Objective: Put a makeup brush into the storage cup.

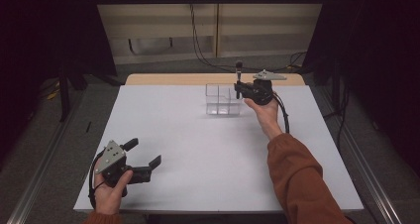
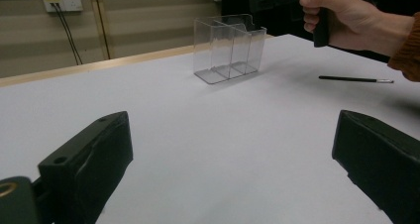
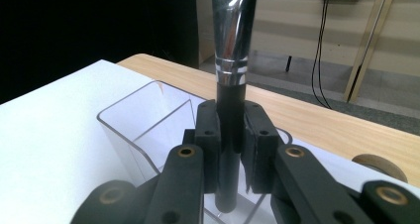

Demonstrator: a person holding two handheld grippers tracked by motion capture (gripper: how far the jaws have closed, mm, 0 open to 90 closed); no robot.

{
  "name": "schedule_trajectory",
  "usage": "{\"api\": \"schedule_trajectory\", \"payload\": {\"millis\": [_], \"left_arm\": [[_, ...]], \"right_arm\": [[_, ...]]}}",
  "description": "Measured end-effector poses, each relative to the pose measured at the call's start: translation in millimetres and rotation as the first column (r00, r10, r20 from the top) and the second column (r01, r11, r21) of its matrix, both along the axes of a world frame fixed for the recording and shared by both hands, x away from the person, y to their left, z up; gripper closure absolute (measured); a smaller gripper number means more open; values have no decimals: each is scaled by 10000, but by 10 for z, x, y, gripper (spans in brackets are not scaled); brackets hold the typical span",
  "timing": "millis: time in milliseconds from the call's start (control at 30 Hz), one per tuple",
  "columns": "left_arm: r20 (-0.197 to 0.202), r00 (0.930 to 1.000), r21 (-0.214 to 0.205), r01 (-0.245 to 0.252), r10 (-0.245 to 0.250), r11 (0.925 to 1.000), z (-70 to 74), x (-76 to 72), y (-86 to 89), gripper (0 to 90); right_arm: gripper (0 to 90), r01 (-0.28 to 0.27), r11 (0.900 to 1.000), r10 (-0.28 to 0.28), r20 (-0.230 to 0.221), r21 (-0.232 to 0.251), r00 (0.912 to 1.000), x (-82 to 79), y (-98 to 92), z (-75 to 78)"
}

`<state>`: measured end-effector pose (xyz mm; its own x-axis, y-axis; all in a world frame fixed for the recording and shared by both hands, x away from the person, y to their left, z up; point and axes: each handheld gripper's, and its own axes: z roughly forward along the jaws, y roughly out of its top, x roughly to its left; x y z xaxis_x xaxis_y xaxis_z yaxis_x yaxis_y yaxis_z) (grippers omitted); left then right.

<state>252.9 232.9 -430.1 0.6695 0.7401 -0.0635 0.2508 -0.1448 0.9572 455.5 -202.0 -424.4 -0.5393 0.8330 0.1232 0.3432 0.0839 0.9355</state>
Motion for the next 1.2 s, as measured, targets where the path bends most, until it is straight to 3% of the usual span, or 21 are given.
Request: {"api": "schedule_trajectory", "payload": {"millis": [333,400,1200], "left_arm": [[13,10000,-31,24,-24,10000,-2,3,7,24],[-103,9999,-243,91,-93,9997,-7,7,14,23],[164,9995,236,274,-278,9993,10,-20,-25,27]], "right_arm": [[803,35,10000,-35,-91,6,10000,-6,-13,-89],[803,28,10000,-29,-129,-17,9999,-3,-10,-102],[795,-14,9997,2,-501,-240,9987,18,23,-207]]}}
